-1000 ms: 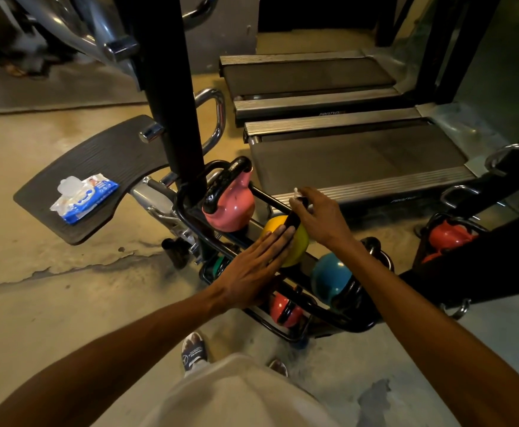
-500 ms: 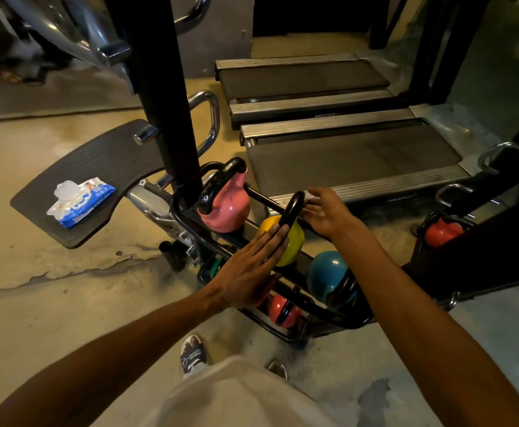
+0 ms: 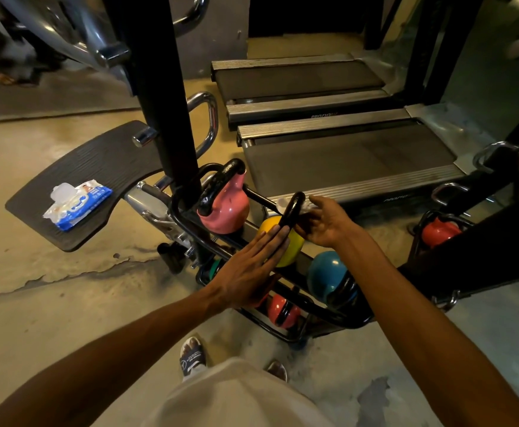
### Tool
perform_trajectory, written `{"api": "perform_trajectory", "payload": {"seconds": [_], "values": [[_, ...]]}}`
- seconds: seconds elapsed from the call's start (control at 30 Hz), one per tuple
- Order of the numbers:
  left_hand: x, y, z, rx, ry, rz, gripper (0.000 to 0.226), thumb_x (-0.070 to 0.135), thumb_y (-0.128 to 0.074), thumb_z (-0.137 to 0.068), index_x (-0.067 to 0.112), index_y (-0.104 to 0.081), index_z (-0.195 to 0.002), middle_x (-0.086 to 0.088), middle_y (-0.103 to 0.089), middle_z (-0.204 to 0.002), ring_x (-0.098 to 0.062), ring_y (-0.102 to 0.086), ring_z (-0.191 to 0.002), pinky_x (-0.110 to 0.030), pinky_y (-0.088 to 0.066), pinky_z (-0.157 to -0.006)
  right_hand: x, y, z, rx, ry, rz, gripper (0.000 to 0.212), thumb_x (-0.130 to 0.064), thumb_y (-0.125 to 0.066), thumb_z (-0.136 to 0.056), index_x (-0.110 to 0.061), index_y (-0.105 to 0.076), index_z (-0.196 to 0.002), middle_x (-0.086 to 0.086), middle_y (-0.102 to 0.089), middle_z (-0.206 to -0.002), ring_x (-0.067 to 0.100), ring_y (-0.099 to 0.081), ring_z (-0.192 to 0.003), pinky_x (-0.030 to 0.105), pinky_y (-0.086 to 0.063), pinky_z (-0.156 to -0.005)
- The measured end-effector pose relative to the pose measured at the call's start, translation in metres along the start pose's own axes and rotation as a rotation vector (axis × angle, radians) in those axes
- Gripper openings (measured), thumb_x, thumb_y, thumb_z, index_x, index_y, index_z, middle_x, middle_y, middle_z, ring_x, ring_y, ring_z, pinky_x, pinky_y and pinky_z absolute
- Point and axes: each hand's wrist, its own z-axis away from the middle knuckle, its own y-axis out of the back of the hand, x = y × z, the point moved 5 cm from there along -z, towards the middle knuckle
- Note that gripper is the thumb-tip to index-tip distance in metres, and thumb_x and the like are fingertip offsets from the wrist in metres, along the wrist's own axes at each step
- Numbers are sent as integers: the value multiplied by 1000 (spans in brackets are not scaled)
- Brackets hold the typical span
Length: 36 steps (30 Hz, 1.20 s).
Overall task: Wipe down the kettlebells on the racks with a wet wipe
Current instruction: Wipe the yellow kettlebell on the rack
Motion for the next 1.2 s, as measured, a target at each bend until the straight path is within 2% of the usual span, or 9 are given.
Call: {"api": "perform_trajectory", "payload": {"seconds": [0.13, 0.23, 0.37, 0.47, 0.57, 0.77, 0.9, 1.03, 1.2], "values": [[-1, -1, 0, -3, -8, -27, 83, 33, -61, -104, 3, -14, -166, -19, -4, -174, -35, -2, -162, -56, -27, -126, 1, -5, 4, -29, -15, -122, 36, -22, -57, -102, 4, -54, -127, 24, -62, -119, 39, -62, -119, 45, -53, -94], [-3, -1, 0, -13, -15, -50, 85, 33, -62, -104, 4, -13, -166, -18, -2, -175, -35, -1, -162, -55, -26, -127, 2, -11, 6, -39, -15, -252, 22, -14, -52, -104, 8, -54, -107, 29, -63, -110, 42, -59, -128, 47, -47, -111], [-5, -3, 1, -36, -11, -87, 81, 36, -57, -106, 5, -12, -166, -18, 0, -175, -34, 2, -162, -54, -22, -129, -3, -7, -7, 101, 179, -202, 22, -12, -53, -104, 5, -56, -118, 26, -63, -117, 40, -66, -109, 49, -59, -86], [-5, -3, 1, -44, -6, -78, 82, 37, -57, -106, 4, -12, -166, -18, 1, -175, -34, 4, -162, -53, -20, -129, -7, -3, 3, 340, 522, 220, 8, -22, -62, -104, -18, -66, -99, 10, -71, -103, 20, -70, -87, 43, -62, -85], [-4, -3, 1, -29, 0, -71, 84, 36, -61, -104, 3, -15, -166, -19, -2, -174, -34, 2, -162, -54, -23, -128, 0, -16, 17, 292, 875, 746, 22, -41, -55, -107, -23, -66, -103, -2, -69, -96, 16, -70, -94, 27, -56, -76], [-6, -4, 2, -23, -5, -81, 90, 33, -69, -99, 5, -15, -166, -17, -1, -175, -34, 3, -162, -52, -16, -130, -8, -17, 3, 74, 966, 1416, 64, -57, -31, -110, -15, -44, -156, 8, -41, -163, 23, -36, -152, 42, -32, -122], [-4, -2, 2, 4, -13, -42, 81, 32, -63, -104, 4, -18, -165, -18, -3, -175, -35, 0, -162, -54, -21, -129, -30, -37, 1, -13, 1017, 1667, 61, -64, -25, -108, -21, -69, -102, 1, -67, -104, 20, -64, -99, 34, -45, -78], [-8, -7, 4, -17, -13, -77, 75, 37, -55, -108, 5, -18, -166, -18, -3, -174, -35, 1, -162, -54, -19, -129, -19, -59, 5, -141, 1070, 1853, 76, -68, -24, -106, -18, -62, -64, -1, -58, -62, 13, -56, -58, 25, -33, -61], [-8, -12, 6, -29, -14, -124, 74, 42, -49, -108, 9, -16, -166, -18, -5, -174, -33, 2, -162, -52, -15, -131, -2, -49, 23, -300, 1195, 1879, 71, -66, -18, -107, -21, -69, -83, -2, -65, -81, 13, -57, -81, 29, -41, -81]]}}
